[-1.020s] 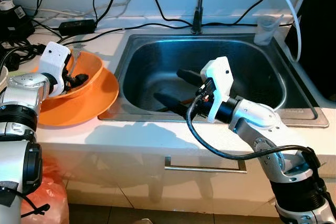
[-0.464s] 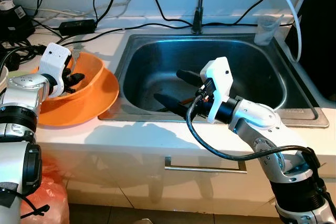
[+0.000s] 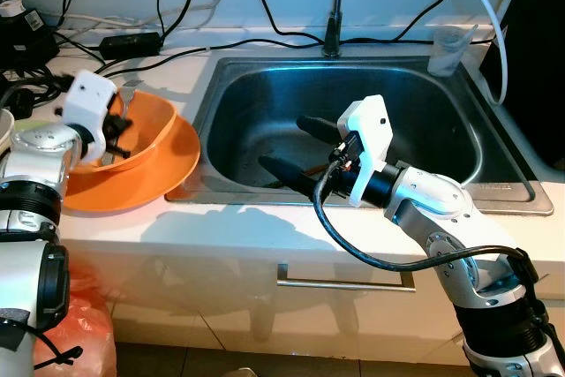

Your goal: Kitchen organization

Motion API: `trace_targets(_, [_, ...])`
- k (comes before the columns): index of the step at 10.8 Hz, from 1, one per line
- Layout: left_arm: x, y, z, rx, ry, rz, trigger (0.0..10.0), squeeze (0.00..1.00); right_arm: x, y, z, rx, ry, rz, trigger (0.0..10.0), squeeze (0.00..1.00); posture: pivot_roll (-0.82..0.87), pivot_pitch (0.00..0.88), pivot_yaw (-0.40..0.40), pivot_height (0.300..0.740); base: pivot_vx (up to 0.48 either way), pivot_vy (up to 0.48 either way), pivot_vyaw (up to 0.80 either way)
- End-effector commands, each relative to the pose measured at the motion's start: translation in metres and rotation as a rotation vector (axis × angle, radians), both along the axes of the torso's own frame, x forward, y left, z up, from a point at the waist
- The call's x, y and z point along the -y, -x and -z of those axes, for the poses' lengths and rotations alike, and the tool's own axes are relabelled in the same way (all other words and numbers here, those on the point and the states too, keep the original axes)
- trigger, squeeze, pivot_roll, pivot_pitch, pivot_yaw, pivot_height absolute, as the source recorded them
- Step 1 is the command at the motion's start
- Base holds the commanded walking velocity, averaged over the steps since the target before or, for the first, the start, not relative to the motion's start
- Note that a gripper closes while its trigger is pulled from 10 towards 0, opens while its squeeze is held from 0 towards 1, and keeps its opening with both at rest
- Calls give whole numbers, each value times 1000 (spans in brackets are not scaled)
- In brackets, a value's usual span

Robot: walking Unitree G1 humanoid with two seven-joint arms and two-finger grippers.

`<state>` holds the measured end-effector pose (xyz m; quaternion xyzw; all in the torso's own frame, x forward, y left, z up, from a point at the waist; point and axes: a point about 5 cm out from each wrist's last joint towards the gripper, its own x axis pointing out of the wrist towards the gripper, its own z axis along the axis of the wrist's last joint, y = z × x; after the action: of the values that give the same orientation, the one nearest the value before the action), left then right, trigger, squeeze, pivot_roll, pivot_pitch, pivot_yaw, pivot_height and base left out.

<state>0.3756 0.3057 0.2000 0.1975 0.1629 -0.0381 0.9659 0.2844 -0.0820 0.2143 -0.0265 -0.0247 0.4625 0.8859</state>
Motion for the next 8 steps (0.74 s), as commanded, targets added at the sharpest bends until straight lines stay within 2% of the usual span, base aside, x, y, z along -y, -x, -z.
trace_targets(1, [-2, -4, -24, 95, -48, -8, 0, 0, -2, 1, 1, 8, 4, -10, 10000, 0, 109, 15, 96, 740, 0, 0, 0])
trace_targets(3, [-3, -5, -33, 152, -62, -26, 0, 0, -3, 0, 1, 9, 4, -8, 10000, 0, 110, 16, 96, 740, 0, 0, 0])
trace_targets(4, [-4, -5, -32, 146, -72, -25, 0, 0, -3, 0, 1, 10, 5, -6, 10000, 0, 111, 17, 96, 740, 0, 0, 0])
trace_targets(5, [-3, -4, -28, 129, -82, -14, 2353, 0, -3, 0, 2, 11, 6, -6, 10000, 0, 111, 16, 96, 740, 0, 0, 0])
trace_targets(6, [-2, -4, -27, 124, -61, -6, 10000, 1000, -3, 0, 2, 12, 7, -5, 10000, 0, 112, 16, 96, 740, 0, 0, 0])
trace_targets(8, [-3, -4, -25, 102, -75, -12, 10000, 1000, -4, 0, 3, 11, 7, -6, 10000, 0, 114, 16, 97, 740, 0, 0, 0])
